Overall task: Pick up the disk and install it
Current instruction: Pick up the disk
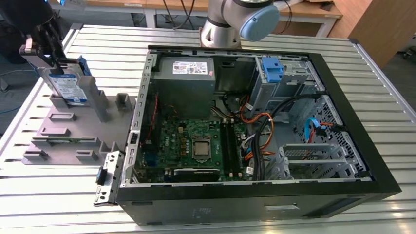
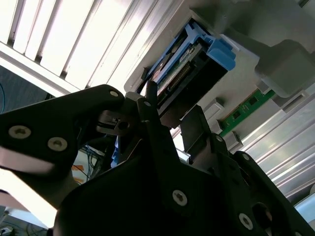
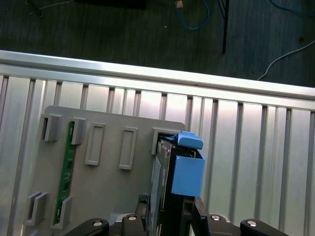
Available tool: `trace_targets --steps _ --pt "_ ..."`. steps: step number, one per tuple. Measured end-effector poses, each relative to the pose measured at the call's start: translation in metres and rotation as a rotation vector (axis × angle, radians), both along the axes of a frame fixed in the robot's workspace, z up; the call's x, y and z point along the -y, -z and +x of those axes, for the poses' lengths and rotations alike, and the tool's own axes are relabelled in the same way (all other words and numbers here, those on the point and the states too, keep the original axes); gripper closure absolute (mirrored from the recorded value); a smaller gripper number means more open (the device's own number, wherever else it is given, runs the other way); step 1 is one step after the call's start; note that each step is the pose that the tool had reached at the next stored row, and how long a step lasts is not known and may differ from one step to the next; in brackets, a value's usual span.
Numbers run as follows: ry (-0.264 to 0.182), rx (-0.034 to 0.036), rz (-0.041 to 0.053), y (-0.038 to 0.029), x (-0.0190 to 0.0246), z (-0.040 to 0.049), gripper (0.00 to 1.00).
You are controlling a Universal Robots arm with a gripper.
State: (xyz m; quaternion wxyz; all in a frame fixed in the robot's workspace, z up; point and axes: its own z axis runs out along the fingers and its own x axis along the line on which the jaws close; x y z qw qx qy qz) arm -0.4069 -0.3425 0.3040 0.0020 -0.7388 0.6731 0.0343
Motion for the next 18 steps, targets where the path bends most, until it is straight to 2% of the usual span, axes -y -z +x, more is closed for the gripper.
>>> trace_targets --steps 2,9,18 --pt "0.0 0.0002 0.0001 0.0001 0.0 0.0 0.54" --pt "0.0 0.0006 0.0092 0.0009 -0.0031 0.0 0.54" --pt "0.0 0.0005 0.0093 0.0011 -0.0034 0.0 0.54"
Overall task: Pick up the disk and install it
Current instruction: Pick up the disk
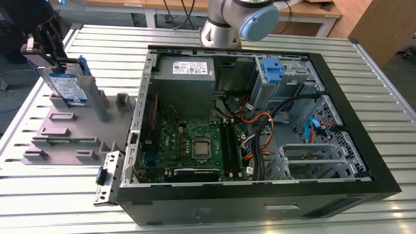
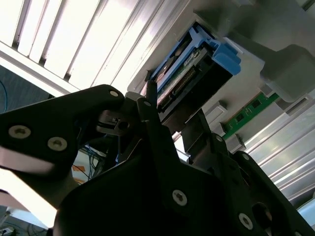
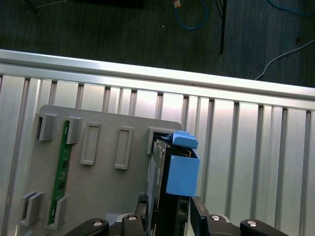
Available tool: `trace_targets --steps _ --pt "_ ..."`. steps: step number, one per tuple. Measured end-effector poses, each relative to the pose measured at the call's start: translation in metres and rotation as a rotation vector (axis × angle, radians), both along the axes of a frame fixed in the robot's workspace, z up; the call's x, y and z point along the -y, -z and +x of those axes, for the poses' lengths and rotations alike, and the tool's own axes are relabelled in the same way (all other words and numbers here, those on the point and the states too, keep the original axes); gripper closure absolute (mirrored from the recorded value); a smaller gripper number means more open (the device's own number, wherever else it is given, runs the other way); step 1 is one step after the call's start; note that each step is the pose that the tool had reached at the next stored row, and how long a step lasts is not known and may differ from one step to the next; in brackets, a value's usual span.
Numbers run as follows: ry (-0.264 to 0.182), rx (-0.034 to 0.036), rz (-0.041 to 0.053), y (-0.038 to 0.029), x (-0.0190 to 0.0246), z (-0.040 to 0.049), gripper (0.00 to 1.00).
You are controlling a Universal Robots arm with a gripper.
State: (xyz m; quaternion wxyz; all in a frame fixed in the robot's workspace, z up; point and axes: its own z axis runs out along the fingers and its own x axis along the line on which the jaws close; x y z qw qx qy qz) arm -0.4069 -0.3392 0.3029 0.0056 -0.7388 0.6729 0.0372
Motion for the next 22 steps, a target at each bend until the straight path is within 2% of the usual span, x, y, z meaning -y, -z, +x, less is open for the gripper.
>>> trace_targets --steps 19,22 --pt "0.014 -0.0001 -0.0004 0.0002 -0.0001 -0.003 0.54" --pt "0.016 0.0001 -0.0037 0.0003 -0.0001 -0.003 0.54"
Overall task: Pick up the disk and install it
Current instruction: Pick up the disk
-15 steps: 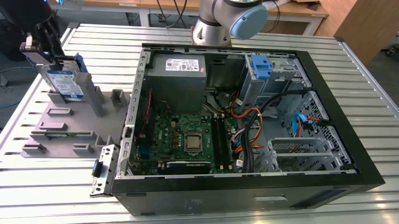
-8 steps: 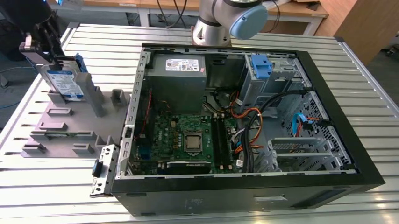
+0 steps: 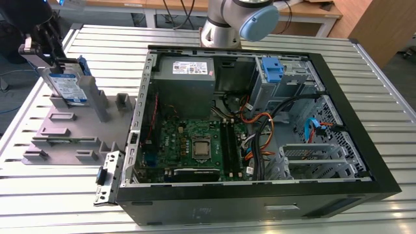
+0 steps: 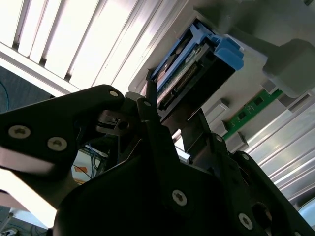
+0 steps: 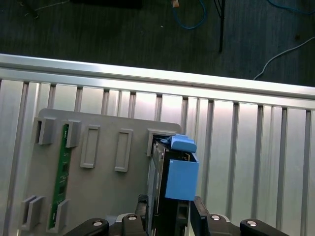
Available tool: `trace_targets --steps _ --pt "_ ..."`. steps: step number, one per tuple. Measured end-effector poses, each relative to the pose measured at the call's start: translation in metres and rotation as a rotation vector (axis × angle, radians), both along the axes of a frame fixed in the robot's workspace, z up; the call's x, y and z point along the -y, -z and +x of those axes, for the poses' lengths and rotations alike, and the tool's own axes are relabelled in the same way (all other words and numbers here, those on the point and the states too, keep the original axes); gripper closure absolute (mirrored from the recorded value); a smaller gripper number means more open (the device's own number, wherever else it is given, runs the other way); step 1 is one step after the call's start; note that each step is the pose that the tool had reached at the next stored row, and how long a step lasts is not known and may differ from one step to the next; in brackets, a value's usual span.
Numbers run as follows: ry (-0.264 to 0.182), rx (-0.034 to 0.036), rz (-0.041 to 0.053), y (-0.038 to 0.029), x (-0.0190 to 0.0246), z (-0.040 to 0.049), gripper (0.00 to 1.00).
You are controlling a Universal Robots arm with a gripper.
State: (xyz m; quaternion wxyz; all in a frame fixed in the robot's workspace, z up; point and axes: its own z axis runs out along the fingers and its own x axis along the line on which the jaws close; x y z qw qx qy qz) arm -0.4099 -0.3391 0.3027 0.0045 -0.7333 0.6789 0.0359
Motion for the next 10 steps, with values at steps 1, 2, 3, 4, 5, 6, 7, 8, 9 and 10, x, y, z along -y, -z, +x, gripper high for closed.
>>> trace_targets --steps 1,2,3,4,5,6,7,8,9,10 --pt "0.0 0.0 0.0 0.0 0.0 0.0 0.54" --pt "0.0 0.0 -0.0001 0.0 0.0 0.0 0.54" --pt "0.0 -0.0001 -0.0001 0.0 0.0 0.0 0.54" --pt "0.0 -0.0001 -0.0001 0.0 0.0 0.0 0.54" --pt "0.0 -0.0001 -0.0001 0.0 0.0 0.0 0.54" --pt "0.0 -0.0001 -0.0001 0.0 0.0 0.0 0.54" --pt "0.0 -0.0001 -0.0001 0.0001 0.0 0.0001 0.54" --pt "0.0 -0.0001 -0.0001 0.0002 0.0 0.0004 0.54" --pt "0.0 -0.0003 -0.0002 0.0001 0.0 0.0008 0.54" --pt "0.0 -0.0002 -0.0002 0.0002 0.0 0.0013 0.54"
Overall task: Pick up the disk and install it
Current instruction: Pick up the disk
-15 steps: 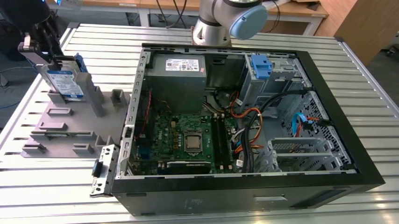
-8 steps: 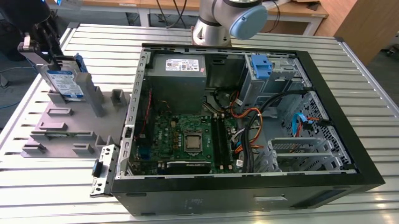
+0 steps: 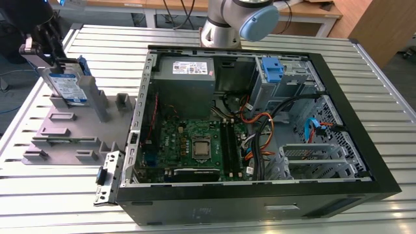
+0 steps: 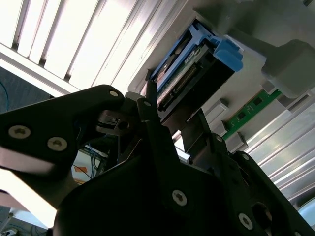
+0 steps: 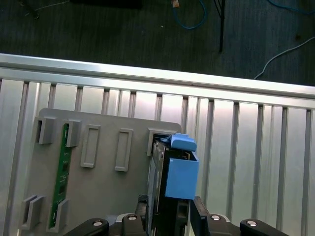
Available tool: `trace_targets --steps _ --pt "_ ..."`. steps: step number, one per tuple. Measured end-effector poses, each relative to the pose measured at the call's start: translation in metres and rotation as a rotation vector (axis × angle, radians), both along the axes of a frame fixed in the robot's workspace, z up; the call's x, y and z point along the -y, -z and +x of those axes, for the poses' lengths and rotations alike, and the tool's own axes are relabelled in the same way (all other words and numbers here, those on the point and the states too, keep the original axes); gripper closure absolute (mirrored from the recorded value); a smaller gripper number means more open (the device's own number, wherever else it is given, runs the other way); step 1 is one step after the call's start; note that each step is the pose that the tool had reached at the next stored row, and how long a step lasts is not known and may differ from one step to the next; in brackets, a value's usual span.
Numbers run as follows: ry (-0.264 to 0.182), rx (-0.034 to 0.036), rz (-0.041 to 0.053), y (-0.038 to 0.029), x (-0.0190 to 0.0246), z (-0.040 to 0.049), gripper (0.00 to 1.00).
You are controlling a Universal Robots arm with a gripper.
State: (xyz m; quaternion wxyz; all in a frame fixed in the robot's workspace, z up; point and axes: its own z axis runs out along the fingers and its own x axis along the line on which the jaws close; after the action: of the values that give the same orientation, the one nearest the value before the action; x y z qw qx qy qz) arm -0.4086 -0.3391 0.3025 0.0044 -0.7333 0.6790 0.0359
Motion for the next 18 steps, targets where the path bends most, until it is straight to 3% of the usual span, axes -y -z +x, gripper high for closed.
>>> trace_targets --steps 18 --pt "0.0 0.0001 0.0001 -0.0013 0.0 0.0011 0.54"
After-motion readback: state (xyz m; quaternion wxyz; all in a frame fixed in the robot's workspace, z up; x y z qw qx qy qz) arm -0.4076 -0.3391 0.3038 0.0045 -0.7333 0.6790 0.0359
